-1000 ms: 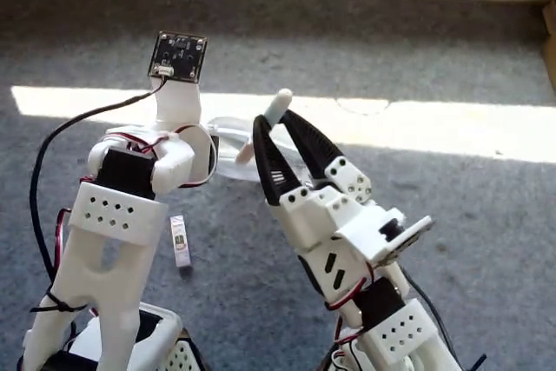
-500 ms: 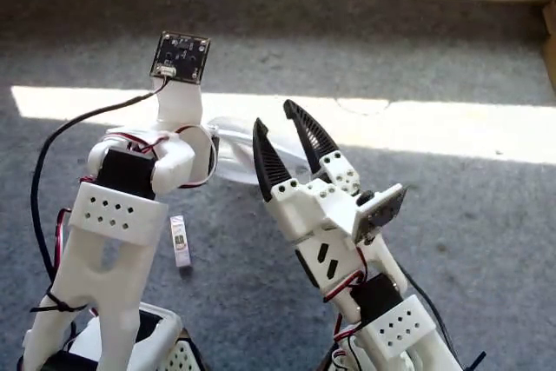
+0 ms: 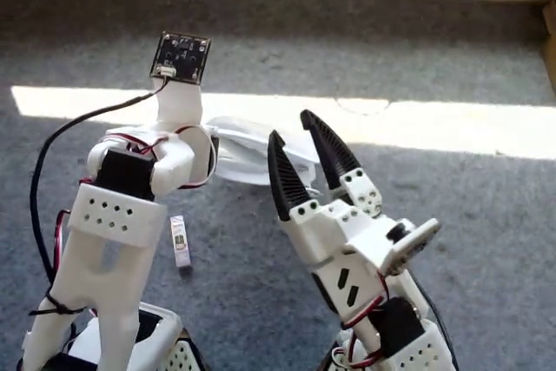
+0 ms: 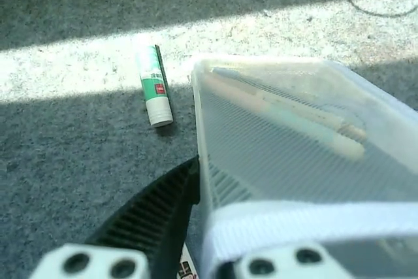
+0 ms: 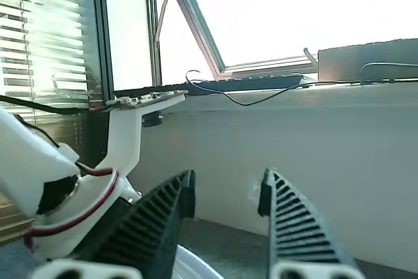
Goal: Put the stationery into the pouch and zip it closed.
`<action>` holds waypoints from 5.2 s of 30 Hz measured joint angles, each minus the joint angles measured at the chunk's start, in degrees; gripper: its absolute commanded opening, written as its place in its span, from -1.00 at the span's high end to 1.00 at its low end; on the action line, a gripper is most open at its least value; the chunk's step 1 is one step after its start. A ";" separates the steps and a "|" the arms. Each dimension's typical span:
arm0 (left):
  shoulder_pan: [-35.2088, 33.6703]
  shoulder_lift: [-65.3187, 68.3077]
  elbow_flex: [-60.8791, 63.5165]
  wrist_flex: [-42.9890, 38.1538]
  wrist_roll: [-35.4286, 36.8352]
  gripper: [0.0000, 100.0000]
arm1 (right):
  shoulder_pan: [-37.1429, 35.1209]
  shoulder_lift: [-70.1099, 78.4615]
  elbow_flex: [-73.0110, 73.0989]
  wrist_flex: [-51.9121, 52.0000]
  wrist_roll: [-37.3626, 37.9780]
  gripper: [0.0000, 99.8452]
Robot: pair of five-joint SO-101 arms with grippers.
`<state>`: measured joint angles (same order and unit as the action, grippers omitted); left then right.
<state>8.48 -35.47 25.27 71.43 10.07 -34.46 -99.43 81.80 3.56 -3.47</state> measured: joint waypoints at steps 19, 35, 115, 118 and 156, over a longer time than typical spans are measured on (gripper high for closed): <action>-24.88 -19.78 4.04 -5.71 0.35 0.98 | 0.00 -4.84 0.00 2.90 0.00 0.69; -40.70 -19.78 4.13 -6.15 4.92 0.98 | 0.00 23.38 -15.12 12.40 -6.07 0.69; -50.29 -19.87 7.74 -9.05 5.19 0.98 | -5.10 165.71 -146.11 47.91 -6.77 0.68; -50.29 -19.87 7.74 -9.05 5.19 0.98 | -5.10 166.95 -146.73 48.35 -6.77 0.69; -38.15 -19.87 7.74 -9.05 5.19 0.98 | -0.88 167.03 -175.21 92.48 1.49 0.93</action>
<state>-29.67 -55.34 33.01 62.37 15.25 -35.34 67.60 -93.41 96.04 -1.98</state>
